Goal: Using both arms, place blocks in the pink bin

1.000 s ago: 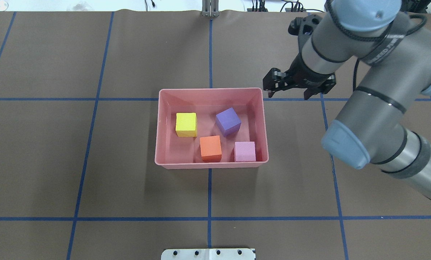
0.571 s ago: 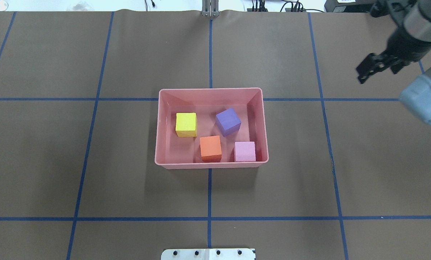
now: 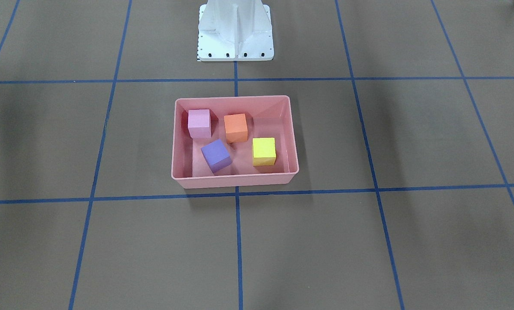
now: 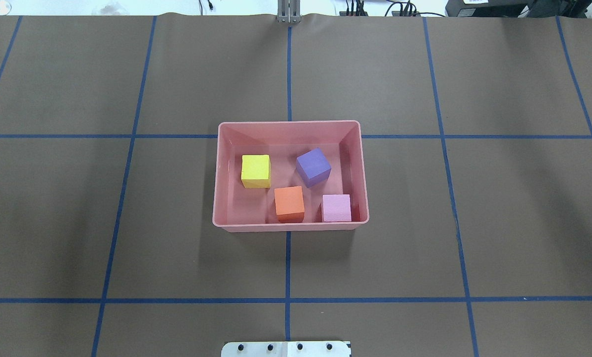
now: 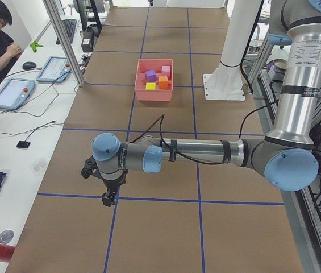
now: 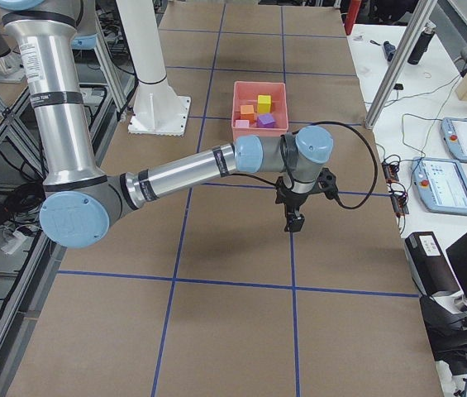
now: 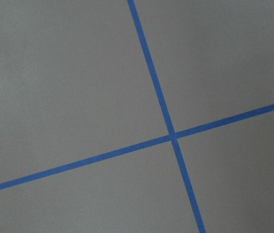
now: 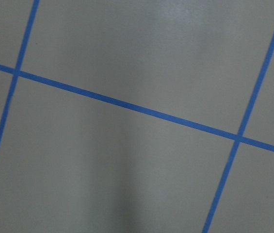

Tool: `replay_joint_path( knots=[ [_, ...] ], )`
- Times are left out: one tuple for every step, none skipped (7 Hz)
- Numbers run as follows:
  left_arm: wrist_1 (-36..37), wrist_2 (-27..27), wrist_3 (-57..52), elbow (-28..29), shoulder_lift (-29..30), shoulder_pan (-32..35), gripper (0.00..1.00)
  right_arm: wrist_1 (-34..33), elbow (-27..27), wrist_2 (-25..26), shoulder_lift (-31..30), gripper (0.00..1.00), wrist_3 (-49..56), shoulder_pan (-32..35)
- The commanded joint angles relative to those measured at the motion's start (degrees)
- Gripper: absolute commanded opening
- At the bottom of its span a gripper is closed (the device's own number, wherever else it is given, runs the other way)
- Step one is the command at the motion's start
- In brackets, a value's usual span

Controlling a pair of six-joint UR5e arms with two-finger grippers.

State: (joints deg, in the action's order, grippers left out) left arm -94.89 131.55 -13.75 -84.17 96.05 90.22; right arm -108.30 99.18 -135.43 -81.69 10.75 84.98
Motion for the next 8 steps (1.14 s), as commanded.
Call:
replay_joint_path(
  knots=[
    [-1.35, -0.16, 0.21, -0.29, -2.18, -0.05, 1.00, 8.73, -5.82, 1.65, -6.08, 1.00, 2.07, 2.82],
    [-1.08, -0.25, 0.82, -0.29, -2.19, -0.05, 1.00, 15.94, -8.54, 1.48, -7.59, 1.00, 1.30, 2.91],
    [-0.82, -0.33, 0.91, -0.11, -2.10, -0.05, 1.00, 16.18, -9.79, 1.31, -7.78, 1.00, 0.59, 2.91],
    [-0.82, -0.42, 2.83, -0.03, -1.92, -0.05, 1.00, 16.62, -9.89, 1.31, -8.65, 1.00, -1.24, 3.00],
    [-1.08, -0.16, 6.94, -0.55, -2.01, -0.05, 1.00, 16.89, -9.80, 1.39, -8.66, 1.00, -1.43, 3.09],
    [-0.73, -0.51, 7.07, -2.29, -2.18, -0.05, 1.00, 16.89, -9.63, 1.39, -8.40, 1.00, -1.52, 3.00],
    [-0.56, -0.51, 6.98, -3.09, -2.45, 0.04, 1.00, 16.98, -9.28, 1.39, -8.22, 1.00, -2.04, 3.00],
    [-0.55, -0.51, 6.98, -3.28, -2.45, 0.04, 1.00, 16.98, -8.92, 1.39, -8.22, 1.00, -2.40, 3.00]
  ],
)
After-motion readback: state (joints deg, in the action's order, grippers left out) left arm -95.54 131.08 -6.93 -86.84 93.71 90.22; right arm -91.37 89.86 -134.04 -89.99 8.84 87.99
